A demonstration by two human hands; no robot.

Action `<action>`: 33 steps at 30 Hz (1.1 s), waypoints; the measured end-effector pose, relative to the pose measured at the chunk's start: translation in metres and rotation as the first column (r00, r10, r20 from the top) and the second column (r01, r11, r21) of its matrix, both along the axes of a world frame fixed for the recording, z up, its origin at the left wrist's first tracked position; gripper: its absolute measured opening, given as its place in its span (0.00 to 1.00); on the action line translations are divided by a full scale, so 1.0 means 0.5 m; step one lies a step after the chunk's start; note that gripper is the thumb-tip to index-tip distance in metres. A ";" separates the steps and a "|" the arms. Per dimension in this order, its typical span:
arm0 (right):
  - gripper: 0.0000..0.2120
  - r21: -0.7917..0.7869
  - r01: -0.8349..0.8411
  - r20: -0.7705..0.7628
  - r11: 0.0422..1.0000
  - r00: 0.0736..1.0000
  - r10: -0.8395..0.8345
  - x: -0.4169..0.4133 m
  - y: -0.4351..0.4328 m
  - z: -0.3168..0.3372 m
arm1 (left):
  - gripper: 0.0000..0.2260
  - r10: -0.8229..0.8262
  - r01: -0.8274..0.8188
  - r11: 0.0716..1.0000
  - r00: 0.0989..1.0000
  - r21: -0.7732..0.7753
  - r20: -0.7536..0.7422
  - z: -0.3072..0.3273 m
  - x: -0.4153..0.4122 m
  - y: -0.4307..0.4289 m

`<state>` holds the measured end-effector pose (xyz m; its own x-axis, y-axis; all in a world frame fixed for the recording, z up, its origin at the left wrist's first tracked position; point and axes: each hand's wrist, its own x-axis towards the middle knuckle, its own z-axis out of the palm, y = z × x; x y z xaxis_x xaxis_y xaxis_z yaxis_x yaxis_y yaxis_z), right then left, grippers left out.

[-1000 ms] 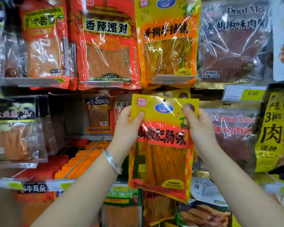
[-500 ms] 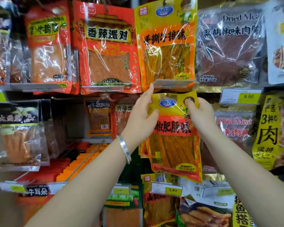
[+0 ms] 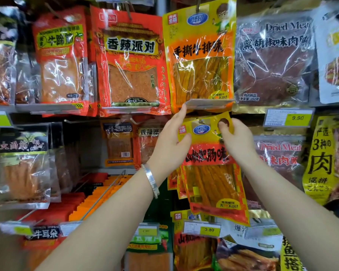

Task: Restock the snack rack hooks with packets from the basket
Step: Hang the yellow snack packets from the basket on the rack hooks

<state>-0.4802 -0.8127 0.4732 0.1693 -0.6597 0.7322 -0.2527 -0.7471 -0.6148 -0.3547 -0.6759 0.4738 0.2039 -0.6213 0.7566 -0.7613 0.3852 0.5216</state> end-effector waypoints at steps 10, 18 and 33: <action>0.17 0.025 0.076 -0.188 0.997 0.980 -0.070 0.009 0.012 -0.082 | 0.26 -0.088 0.092 0.992 0.995 0.085 -0.047 -0.058 0.024 0.018; 0.10 0.363 -0.174 0.038 0.915 0.984 0.172 -0.019 0.223 -0.373 | 0.13 -0.129 0.248 0.896 0.939 0.369 -0.317 -0.377 0.075 0.149; 0.10 0.915 0.363 -0.338 0.178 0.443 0.831 -0.062 0.602 -0.983 | 0.11 0.787 0.440 0.459 0.202 0.772 -0.583 -0.978 -0.049 0.808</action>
